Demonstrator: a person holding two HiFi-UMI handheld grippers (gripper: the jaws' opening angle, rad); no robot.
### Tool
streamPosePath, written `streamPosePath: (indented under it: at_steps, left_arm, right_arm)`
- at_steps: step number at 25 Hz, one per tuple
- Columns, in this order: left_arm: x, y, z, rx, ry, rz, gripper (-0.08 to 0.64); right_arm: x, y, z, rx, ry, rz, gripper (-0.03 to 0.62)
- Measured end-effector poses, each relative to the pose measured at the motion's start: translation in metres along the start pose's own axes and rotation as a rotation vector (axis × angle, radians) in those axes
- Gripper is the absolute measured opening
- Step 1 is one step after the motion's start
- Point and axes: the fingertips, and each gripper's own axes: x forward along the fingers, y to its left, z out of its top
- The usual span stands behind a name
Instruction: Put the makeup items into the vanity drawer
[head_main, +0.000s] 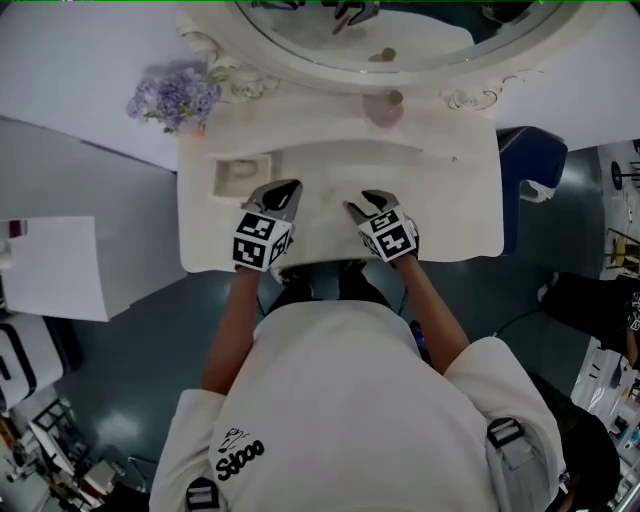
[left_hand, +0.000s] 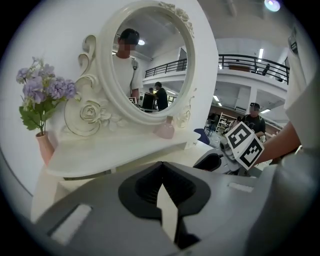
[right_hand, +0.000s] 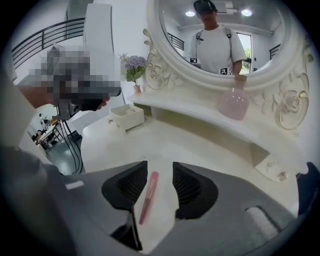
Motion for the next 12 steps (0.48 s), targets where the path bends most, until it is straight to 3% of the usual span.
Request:
streamPosePath:
  at_steps: [5, 12]
  left_arm:
    - [0.011, -0.015, -0.012, -0.003, 0.042, -0.006, 0.02]
    - [0.009, -0.022, -0.025, -0.015, 0.077, 0.005, 0.02]
  right_arm:
    - [0.003, 0.008, -0.036, 0.035, 0.051, 0.056, 0.161]
    - [0.024, 0.022, -0.065, -0.022, 0.137, 0.089, 0.14]
